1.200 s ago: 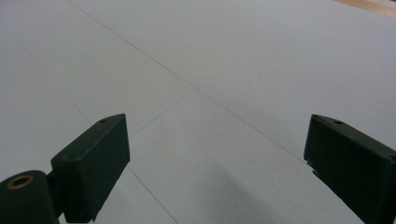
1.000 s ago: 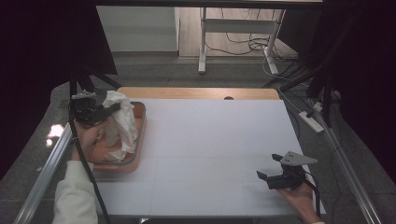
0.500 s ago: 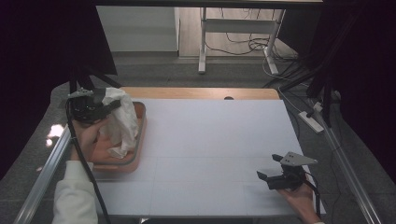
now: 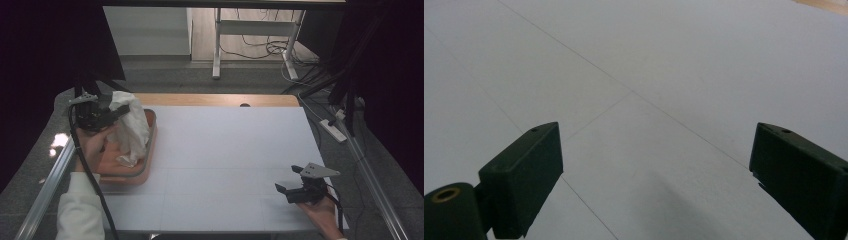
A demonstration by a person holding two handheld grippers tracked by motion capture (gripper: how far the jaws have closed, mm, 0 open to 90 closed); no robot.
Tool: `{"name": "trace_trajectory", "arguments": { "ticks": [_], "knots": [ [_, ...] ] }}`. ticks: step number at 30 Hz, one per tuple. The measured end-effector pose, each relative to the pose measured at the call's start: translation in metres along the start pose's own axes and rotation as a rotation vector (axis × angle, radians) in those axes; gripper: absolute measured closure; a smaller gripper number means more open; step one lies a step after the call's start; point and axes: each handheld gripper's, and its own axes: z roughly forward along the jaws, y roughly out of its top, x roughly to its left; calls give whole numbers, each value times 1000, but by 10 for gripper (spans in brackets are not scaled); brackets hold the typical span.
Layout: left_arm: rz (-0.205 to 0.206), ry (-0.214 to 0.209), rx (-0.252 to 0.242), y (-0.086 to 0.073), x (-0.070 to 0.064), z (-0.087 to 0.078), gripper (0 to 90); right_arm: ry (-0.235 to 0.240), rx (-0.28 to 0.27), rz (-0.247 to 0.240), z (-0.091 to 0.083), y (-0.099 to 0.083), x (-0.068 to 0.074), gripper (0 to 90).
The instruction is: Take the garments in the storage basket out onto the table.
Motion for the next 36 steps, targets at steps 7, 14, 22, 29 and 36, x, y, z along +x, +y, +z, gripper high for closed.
{"name": "trace_trajectory", "arguments": {
  "ticks": [7, 14, 22, 29, 36],
  "knots": [
    [3, -8, -12, 3, -5, -2, 662, -1, 0, 0, 0, 0, 0, 67],
    [11, -16, -36, 8, -13, -7, 662, 2, -1, 2, 0, 0, 0, 67],
    [21, -37, -62, 12, -22, -11, 662, 1, 2, 2, 0, 0, 0, 67],
    [31, -73, -93, 17, -33, -15, 662, 3, -3, 5, 0, 0, 0, 67],
    [49, -92, -105, 21, -44, -17, 662, 4, -3, 6, 0, 0, 0, 67]
  ]
}}
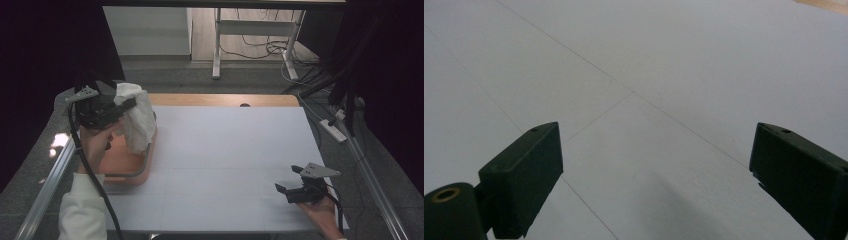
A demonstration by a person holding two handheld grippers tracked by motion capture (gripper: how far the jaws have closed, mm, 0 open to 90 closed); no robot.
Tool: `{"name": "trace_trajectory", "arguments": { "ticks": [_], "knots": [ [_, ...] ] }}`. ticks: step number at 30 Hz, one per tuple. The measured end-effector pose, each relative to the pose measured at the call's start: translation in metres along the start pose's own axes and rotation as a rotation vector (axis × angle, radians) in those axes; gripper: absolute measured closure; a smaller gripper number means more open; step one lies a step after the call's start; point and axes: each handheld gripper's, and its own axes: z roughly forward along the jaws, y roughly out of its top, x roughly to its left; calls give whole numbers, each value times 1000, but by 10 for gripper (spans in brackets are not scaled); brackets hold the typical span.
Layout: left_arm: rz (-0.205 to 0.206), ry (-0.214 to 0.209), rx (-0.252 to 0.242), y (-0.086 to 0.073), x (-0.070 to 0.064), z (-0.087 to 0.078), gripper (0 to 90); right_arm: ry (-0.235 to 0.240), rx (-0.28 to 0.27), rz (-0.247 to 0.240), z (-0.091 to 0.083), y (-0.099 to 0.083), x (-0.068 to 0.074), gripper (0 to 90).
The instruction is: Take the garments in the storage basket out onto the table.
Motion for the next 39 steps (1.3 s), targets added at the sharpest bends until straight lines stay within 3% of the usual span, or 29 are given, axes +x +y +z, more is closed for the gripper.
{"name": "trace_trajectory", "arguments": {
  "ticks": [19, 39],
  "knots": [
    [-11, -70, -48, 9, -27, 11, 662, -3, 3, 0, 1, -1, 0, 67],
    [6, -128, -37, 12, -46, 24, 662, -8, 2, 2, 1, -1, 0, 67]
  ]
}}
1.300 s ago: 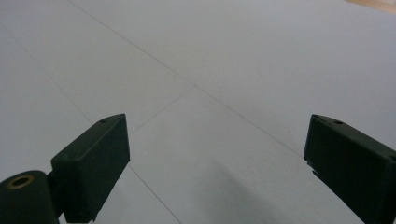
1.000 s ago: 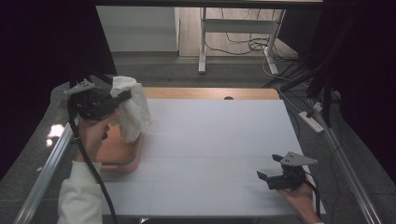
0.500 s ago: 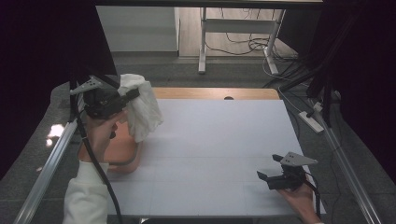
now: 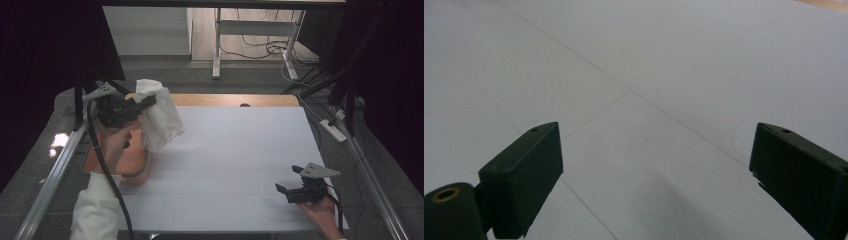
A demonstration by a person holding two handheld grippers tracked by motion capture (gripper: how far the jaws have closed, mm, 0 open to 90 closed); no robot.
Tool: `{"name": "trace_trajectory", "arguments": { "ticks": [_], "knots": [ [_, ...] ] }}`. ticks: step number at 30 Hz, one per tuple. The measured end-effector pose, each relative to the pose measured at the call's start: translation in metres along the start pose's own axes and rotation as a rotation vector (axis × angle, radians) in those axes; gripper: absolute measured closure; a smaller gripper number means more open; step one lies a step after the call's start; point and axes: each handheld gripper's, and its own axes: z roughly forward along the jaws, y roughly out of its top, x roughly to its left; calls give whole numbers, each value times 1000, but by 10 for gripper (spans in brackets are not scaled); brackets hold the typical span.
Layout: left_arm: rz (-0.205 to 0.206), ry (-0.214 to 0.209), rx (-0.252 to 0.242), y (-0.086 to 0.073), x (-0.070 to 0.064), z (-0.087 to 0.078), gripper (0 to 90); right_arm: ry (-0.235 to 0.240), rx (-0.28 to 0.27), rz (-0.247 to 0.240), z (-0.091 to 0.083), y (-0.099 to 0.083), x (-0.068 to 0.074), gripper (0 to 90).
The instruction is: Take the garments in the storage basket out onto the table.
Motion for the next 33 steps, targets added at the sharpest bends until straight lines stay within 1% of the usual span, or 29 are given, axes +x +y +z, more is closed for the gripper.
{"name": "trace_trajectory", "arguments": {
  "ticks": [4, 9, 17, 29, 33],
  "knots": [
    [9, -14, 1, 1, -5, 2, 662, -1, -1, 0, 0, 0, 0, 67],
    [1, -30, -3, 0, -8, 5, 662, 1, -3, 2, 0, 0, 0, 67],
    [2, -55, -3, 1, -14, 11, 662, -1, -3, 2, 0, 0, -1, 67],
    [4, -92, 3, 0, -27, 25, 662, -5, 0, 2, -1, -1, -1, 67],
    [13, -105, 9, -1, -33, 30, 662, -6, 0, 2, -1, -1, -1, 67]
  ]
}}
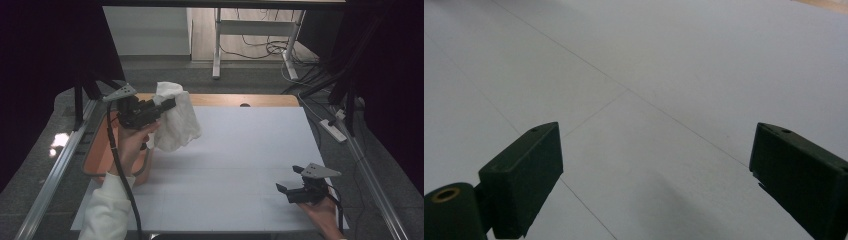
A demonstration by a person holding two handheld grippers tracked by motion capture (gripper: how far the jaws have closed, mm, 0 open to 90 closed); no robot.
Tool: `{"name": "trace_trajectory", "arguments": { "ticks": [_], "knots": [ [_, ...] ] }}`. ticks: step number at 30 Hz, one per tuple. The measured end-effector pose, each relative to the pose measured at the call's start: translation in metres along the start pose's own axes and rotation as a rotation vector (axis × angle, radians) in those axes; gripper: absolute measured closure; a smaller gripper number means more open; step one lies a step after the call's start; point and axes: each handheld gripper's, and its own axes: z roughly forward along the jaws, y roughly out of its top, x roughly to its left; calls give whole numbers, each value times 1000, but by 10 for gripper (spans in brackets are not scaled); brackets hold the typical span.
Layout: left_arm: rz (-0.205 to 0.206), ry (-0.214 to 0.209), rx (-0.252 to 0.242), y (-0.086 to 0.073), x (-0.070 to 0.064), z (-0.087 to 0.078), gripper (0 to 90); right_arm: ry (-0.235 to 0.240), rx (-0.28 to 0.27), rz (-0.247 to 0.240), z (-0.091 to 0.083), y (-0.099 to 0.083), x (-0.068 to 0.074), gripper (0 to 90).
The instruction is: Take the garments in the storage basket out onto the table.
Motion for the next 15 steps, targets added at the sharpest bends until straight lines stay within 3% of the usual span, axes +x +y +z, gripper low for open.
{"name": "trace_trajectory", "arguments": {
  "ticks": [15],
  "knots": [
    [4, -72, 3, -1, -19, 20, 662, 0, 2, 2, 0, 0, 0, 67]
  ]
}}
